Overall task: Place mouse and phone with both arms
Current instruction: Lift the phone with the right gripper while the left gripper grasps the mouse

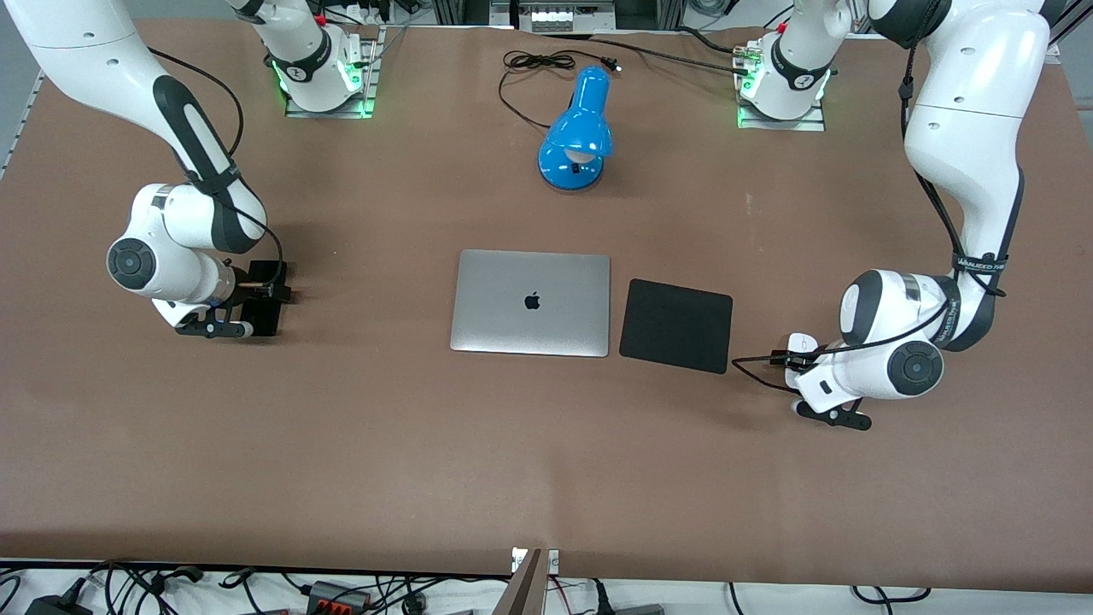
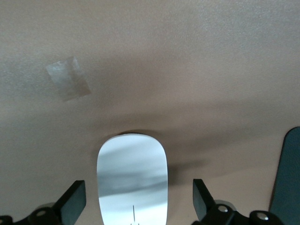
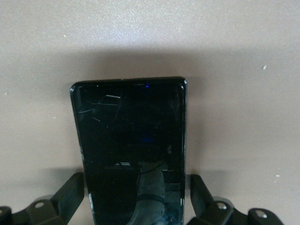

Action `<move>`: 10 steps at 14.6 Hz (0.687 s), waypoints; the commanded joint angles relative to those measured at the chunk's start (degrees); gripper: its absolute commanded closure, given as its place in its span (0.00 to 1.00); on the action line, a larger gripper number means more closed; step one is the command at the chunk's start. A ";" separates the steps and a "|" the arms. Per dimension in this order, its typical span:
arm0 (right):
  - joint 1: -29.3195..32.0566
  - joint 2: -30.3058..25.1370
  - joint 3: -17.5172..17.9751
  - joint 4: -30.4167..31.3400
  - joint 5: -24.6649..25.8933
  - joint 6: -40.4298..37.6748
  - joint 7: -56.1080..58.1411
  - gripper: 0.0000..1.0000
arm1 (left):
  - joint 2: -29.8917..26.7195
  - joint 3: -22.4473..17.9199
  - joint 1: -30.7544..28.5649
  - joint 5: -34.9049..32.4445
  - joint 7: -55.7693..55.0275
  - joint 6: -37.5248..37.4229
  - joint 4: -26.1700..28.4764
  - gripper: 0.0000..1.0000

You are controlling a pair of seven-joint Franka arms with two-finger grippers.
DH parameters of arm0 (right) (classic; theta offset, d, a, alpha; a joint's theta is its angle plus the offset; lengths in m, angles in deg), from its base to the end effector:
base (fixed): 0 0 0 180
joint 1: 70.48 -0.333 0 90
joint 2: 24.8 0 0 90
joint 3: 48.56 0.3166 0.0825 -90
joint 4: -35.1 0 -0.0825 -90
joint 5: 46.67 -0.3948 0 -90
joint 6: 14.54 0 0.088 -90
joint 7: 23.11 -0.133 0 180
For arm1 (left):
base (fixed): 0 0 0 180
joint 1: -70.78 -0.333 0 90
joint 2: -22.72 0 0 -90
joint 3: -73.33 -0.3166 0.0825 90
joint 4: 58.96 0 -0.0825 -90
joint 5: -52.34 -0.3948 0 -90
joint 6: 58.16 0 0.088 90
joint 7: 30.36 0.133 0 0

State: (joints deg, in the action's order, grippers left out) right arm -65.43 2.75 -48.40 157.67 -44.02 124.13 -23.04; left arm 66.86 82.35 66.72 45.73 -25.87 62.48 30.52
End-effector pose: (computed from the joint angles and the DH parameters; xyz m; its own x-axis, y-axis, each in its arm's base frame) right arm 0.5456 -0.0476 0.1265 0.9789 -0.0477 -0.1989 -0.0443 -0.9988 0.0215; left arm 0.6786 -0.0415 0.1456 0.9566 -0.2011 -0.2107 -0.1967 -0.9796 0.0418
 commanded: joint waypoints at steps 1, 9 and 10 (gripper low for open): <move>0.49 0.13 0.28 0.56 0.34 0.20 -0.59 0.00 | -0.46 -0.15 -0.51 -1.48 1.14 2.58 2.09 0.00; 0.23 -0.83 0.28 0.21 0.43 -2.26 -0.50 0.74 | -2.13 0.55 -0.16 -3.85 2.63 0.22 1.57 0.57; 0.05 -1.18 0.36 0.21 0.43 -2.61 -0.50 0.75 | -2.74 1.25 0.10 -3.59 2.20 -0.48 1.31 0.59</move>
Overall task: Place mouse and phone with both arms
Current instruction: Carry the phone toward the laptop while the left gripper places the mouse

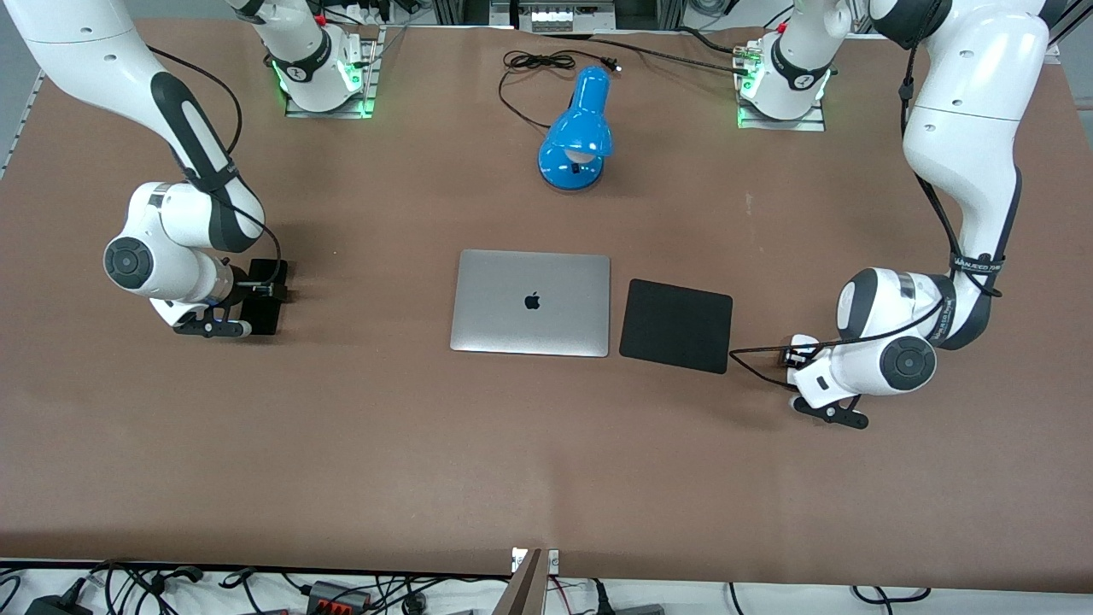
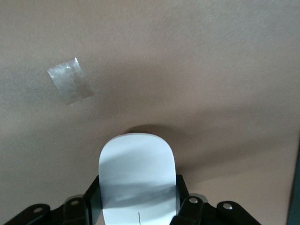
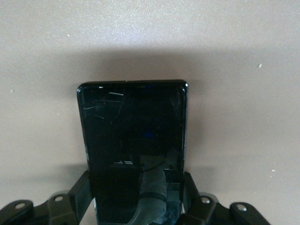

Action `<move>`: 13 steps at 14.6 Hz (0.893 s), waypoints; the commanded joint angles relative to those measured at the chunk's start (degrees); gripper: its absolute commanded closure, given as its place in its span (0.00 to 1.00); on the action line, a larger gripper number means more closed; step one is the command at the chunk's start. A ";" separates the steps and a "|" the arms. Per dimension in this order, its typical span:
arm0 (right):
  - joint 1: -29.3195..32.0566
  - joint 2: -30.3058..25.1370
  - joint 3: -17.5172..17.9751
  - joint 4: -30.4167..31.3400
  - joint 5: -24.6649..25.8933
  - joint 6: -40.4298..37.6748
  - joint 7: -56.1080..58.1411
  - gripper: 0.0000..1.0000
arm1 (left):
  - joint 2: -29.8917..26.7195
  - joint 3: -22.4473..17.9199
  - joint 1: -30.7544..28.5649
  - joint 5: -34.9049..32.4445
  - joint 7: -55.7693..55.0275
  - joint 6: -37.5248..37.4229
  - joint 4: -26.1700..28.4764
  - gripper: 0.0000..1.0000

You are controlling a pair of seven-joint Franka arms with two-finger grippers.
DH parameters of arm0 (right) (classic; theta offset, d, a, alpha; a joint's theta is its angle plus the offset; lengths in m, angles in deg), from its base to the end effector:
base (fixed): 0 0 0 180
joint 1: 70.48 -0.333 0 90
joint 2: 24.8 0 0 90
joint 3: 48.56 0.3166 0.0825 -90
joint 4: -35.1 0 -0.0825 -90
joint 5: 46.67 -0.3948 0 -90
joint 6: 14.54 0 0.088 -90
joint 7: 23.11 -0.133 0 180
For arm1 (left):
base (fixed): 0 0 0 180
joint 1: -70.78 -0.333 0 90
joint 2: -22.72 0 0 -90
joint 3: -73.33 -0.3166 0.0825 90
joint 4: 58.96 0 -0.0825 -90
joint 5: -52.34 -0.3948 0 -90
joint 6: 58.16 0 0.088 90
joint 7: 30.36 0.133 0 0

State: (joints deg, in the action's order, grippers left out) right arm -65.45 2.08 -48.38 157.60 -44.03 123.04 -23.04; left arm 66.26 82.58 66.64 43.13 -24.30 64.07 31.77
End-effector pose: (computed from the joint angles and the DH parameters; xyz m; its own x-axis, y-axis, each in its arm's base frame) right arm 0.5457 -0.0474 0.1322 0.9776 -0.0476 -0.2049 -0.0441 -0.9988 0.0218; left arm 0.6772 -0.0410 0.1458 0.9468 -0.2552 -0.1959 -0.2572 -0.9662 0.0154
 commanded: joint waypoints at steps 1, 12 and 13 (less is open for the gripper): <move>0.06 -1.04 0.34 0.19 0.44 -2.13 -0.50 0.76 | -2.84 2.42 0.35 -0.55 0.01 -4.17 -1.08 0.62; -9.85 -3.60 0.78 -9.56 -2.62 -15.06 -2.42 0.74 | 1.01 12.01 7.64 3.41 -28.29 -9.02 -3.64 0.54; -11.35 -2.81 0.78 -10.00 -4.64 -14.62 -4.70 0.71 | 1.54 11.93 7.82 3.32 -28.29 -8.67 -3.64 0.53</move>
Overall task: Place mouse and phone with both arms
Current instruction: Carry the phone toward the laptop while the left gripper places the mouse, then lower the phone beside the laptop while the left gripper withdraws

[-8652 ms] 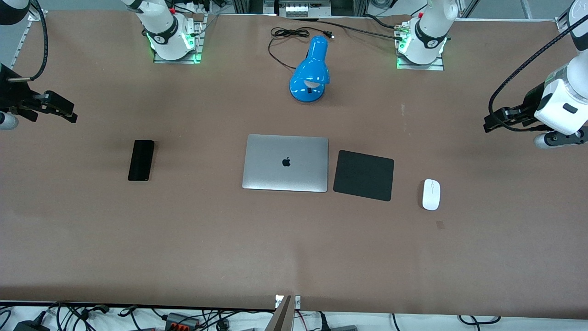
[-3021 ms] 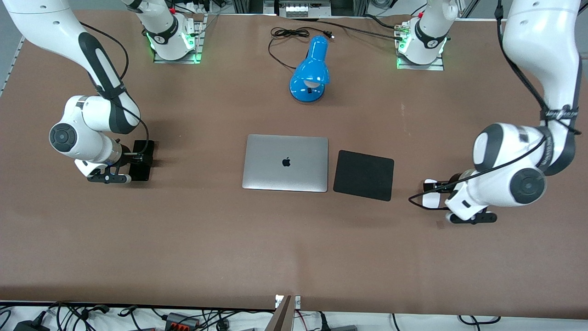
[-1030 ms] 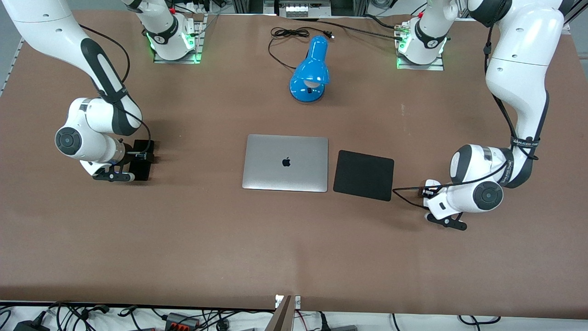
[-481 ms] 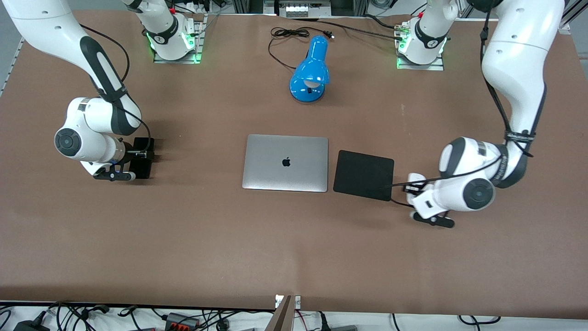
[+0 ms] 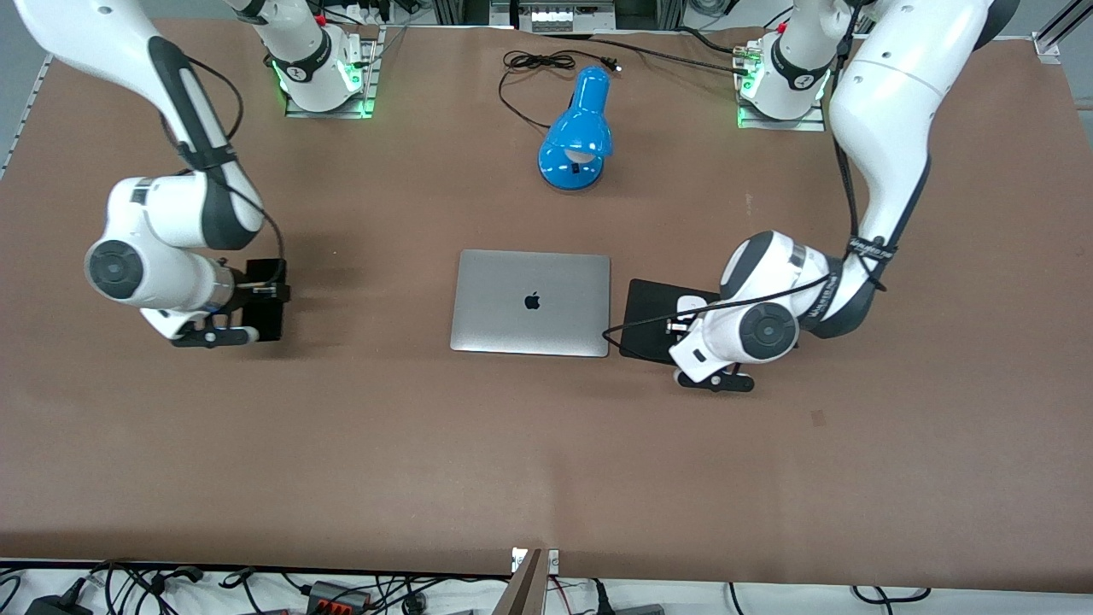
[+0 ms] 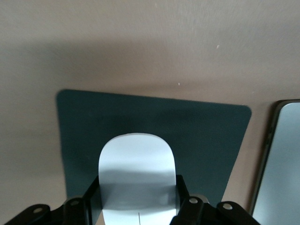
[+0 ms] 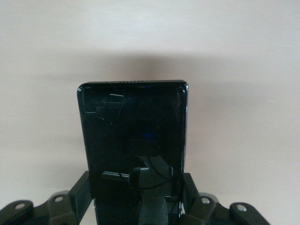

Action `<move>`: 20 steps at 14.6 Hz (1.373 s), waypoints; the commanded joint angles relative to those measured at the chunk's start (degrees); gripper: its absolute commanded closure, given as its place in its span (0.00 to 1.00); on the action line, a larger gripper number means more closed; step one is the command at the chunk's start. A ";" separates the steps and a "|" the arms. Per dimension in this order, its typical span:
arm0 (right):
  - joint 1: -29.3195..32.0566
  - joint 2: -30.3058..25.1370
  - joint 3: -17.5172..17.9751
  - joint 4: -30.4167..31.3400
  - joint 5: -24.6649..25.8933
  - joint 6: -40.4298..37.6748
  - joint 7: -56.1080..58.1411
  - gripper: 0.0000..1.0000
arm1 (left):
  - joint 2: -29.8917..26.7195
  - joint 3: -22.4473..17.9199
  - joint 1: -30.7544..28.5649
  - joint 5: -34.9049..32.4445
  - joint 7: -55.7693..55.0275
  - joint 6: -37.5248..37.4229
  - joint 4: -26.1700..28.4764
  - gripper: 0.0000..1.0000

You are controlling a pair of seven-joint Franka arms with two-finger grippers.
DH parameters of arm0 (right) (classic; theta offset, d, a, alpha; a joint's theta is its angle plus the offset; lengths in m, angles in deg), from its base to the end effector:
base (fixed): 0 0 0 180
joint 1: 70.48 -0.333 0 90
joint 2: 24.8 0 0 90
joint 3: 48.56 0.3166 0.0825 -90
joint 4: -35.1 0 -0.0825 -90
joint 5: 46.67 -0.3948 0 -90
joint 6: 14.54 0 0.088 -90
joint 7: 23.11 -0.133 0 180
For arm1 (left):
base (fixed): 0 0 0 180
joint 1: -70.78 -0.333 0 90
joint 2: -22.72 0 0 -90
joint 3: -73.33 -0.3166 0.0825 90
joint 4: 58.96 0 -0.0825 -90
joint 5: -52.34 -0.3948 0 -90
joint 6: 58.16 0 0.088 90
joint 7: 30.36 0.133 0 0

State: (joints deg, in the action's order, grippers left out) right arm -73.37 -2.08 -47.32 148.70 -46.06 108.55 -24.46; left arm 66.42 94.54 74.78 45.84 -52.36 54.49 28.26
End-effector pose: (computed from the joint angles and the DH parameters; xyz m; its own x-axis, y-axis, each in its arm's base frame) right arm 0.5845 0.0415 0.2151 0.9721 0.0527 -0.2287 0.0551 -0.9985 0.0044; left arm 0.6295 -0.2556 0.1812 0.9508 -0.0594 -0.3042 -0.0454 -0.9976 0.0530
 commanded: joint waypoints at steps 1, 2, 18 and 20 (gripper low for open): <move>-5.70 2.32 -0.28 -1.79 -3.68 1.00 -5.66 0.71 | 1.73 -0.03 -0.31 0.52 -0.24 1.00 -0.12 0.51; -8.07 2.51 -0.28 -2.15 -3.69 1.97 -8.20 0.72 | 2.00 -0.03 -0.31 0.17 -0.24 1.00 -0.12 0.50; -21.37 10.50 -0.28 -4.79 -3.69 13.22 -30.99 0.72 | -13.36 0.15 -17.00 1.83 7.23 -22.82 -8.74 0.00; -21.55 11.12 -0.28 -4.79 -3.69 13.93 -30.99 0.72 | -17.32 0.49 -17.53 2.36 7.49 -25.61 -8.91 0.00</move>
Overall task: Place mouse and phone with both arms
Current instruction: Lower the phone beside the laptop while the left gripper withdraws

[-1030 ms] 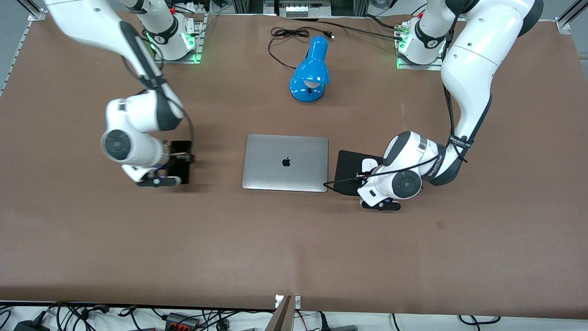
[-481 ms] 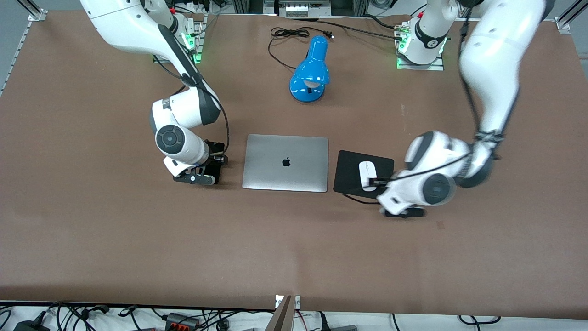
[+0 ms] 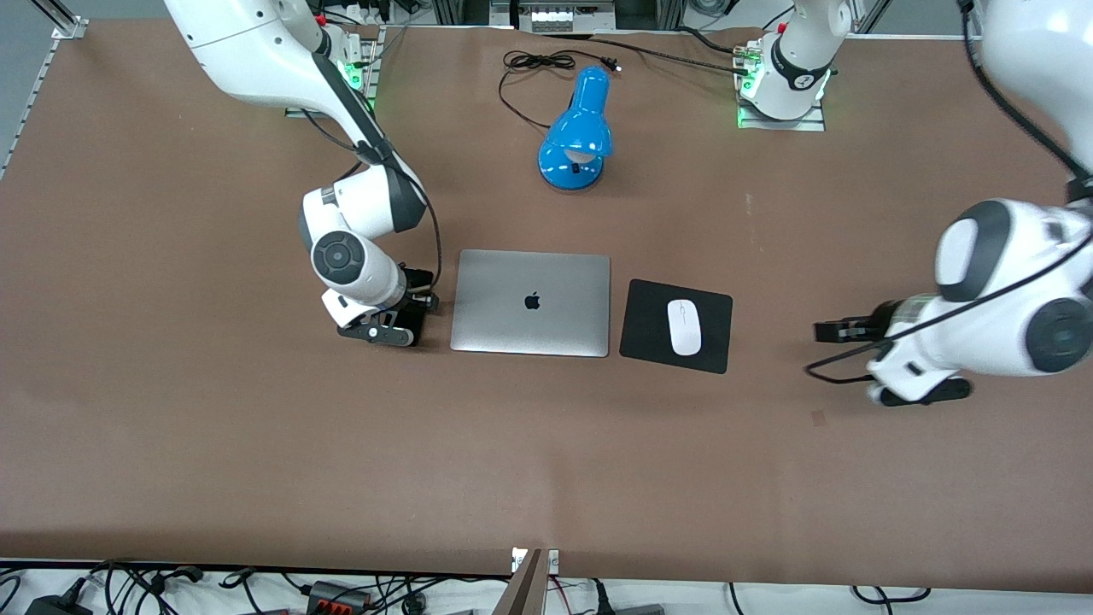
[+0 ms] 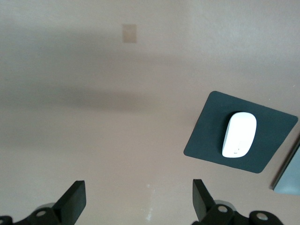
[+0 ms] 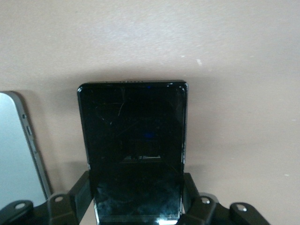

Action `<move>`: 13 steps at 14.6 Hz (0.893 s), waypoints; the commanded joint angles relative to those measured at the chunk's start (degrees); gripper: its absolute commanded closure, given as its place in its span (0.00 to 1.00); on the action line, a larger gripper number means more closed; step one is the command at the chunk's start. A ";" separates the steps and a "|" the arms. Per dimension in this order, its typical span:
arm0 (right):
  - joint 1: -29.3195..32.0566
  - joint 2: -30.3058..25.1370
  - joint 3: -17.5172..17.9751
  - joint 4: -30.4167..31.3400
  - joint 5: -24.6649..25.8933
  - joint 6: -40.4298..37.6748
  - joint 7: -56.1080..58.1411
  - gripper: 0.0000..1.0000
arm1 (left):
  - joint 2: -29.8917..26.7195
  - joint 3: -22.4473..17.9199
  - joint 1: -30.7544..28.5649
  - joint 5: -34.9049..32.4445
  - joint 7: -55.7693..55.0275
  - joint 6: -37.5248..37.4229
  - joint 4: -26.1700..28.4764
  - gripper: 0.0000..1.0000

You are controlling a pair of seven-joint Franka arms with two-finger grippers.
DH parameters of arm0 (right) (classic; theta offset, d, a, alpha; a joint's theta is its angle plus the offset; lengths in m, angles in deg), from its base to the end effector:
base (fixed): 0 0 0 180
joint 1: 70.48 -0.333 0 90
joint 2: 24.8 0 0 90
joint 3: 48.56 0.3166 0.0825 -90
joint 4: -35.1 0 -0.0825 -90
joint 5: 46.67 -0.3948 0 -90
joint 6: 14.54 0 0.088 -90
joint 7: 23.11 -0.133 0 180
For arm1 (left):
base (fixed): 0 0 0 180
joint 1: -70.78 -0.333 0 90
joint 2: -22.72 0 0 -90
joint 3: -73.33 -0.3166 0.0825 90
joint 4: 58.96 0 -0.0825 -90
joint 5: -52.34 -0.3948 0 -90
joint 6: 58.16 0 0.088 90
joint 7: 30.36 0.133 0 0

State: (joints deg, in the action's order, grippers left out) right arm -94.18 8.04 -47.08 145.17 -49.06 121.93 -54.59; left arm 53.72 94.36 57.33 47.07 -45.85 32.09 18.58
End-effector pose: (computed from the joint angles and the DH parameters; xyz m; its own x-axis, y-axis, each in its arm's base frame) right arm 0.5583 0.2638 0.1472 0.9825 -0.1451 -0.1166 -0.1431 -0.9894 0.0255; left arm 0.6746 -0.0355 0.3783 0.9454 0.1360 -0.2962 0.1483 -0.9888 0.0192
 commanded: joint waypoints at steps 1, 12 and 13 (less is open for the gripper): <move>-0.65 1.17 -0.52 -1.26 -0.69 0.55 -0.86 0.72 | -6.38 0.76 0.00 2.62 1.16 -6.28 0.60 0.00; -0.39 -2.51 -0.69 -1.44 -0.77 -0.06 -1.56 0.00 | -9.73 0.68 3.94 -0.97 -0.92 -15.19 -4.87 0.00; -0.13 -4.00 -0.87 -1.61 -0.77 -0.33 -1.30 0.00 | -10.69 0.68 4.56 -0.97 -4.08 -15.10 -4.16 0.00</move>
State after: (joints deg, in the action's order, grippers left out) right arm -94.34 7.84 -47.46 143.38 -49.07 122.60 -55.88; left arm 45.23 95.01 59.78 47.69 -46.27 16.87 12.61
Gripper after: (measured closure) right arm 0.000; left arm 0.000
